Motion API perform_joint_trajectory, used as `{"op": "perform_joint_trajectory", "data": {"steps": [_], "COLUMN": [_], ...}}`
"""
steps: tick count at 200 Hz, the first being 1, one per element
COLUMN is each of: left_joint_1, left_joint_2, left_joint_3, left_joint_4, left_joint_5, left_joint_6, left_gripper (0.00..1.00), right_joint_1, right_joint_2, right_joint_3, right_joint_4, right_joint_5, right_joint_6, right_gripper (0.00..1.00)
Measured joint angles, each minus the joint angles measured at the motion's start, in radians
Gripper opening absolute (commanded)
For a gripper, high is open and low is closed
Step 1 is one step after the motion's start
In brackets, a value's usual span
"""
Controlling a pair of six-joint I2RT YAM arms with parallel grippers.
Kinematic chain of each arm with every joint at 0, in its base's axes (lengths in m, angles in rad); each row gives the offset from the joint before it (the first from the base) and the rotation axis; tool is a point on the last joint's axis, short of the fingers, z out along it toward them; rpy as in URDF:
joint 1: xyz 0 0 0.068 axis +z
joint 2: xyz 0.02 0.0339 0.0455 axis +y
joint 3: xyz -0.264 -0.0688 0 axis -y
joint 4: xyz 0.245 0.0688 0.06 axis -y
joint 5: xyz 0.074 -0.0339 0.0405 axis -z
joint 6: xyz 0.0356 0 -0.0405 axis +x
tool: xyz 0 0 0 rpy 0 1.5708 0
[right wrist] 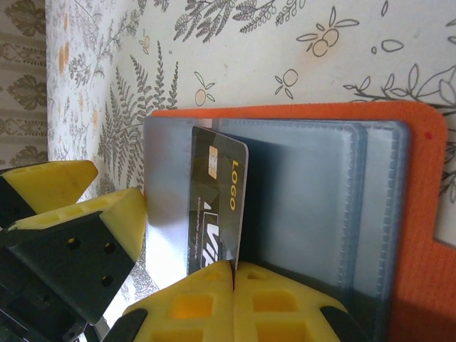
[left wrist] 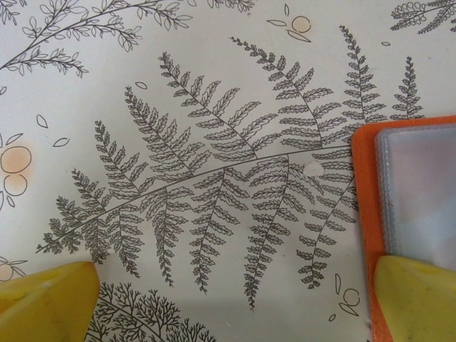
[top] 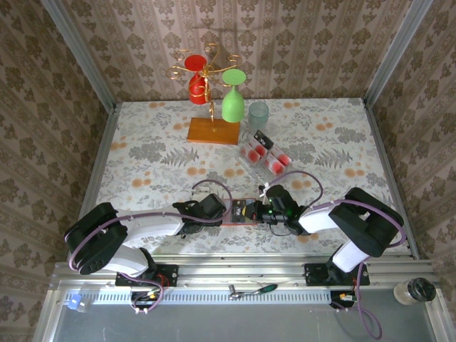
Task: Put the credit cards into the card holder
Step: Insert the credit card into the card slot.
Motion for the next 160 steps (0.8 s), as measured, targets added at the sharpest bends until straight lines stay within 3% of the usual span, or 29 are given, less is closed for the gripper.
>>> {"op": "perform_joint_trajectory", "data": {"steps": [90,122,138,160], "left_joint_1": [0.0,0.0,0.0,0.0], "left_joint_2": [0.008,0.008,0.009,0.01], "left_joint_3": [0.0,0.0,0.0,0.0], "left_joint_4": [0.007,0.013,0.015,0.017], "left_joint_5": [-0.002,-0.005,-0.005,-0.005], "left_joint_6": [0.0,0.0,0.0,0.0], "left_gripper": [1.0,1.0,1.0,1.0], "right_joint_1": [0.0,0.0,0.003,0.0], "right_joint_2": [0.042,0.064,0.061,0.034], "right_joint_3": [0.056,0.121,0.156,0.188], "right_joint_4": [-0.042,-0.106,-0.159,-0.258], "right_joint_5": [-0.041,-0.085,-0.094,-0.095], "right_joint_6": [-0.005,-0.035,-0.058,-0.106], "right_gripper": [0.0,0.32,0.4,0.44]}}
